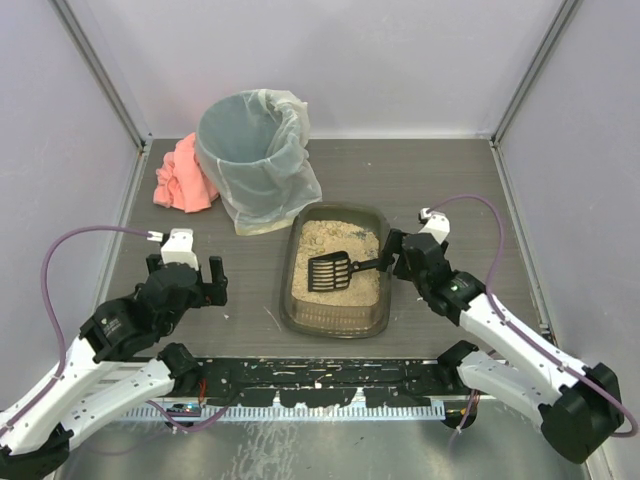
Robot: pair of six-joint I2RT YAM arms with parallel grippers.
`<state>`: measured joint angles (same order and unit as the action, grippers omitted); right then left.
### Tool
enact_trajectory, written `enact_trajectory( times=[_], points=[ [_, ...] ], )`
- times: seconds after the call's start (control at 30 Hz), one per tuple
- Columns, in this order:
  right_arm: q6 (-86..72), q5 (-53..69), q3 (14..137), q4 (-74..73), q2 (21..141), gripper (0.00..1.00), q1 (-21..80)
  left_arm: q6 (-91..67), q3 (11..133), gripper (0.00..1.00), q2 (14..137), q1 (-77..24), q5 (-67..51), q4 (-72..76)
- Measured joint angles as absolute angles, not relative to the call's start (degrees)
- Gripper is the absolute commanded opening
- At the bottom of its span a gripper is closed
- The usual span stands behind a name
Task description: Clean the litter box
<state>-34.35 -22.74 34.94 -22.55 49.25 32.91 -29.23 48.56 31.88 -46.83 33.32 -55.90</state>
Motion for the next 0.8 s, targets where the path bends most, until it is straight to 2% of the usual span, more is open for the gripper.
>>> enact_trajectory(
  times=[0.23,0.5,0.8],
  points=[
    [-37.85,-18.63,29.95,-13.19,52.95,0.71,31.11,-29.02,48.56,0.98,30.3,-46.98,32.53,-55.18],
    [-43.88,-6.7,22.33,-0.47,50.48,0.53,24.05,-28.99,48.56,0.98,29.63,-47.16,32.51,-54.68],
    [-46.46,-1.02,19.66,3.57,46.54,0.3,22.35,-28.97,48.56,0.98,29.69,-47.2,32.49,-54.57]
  ],
)
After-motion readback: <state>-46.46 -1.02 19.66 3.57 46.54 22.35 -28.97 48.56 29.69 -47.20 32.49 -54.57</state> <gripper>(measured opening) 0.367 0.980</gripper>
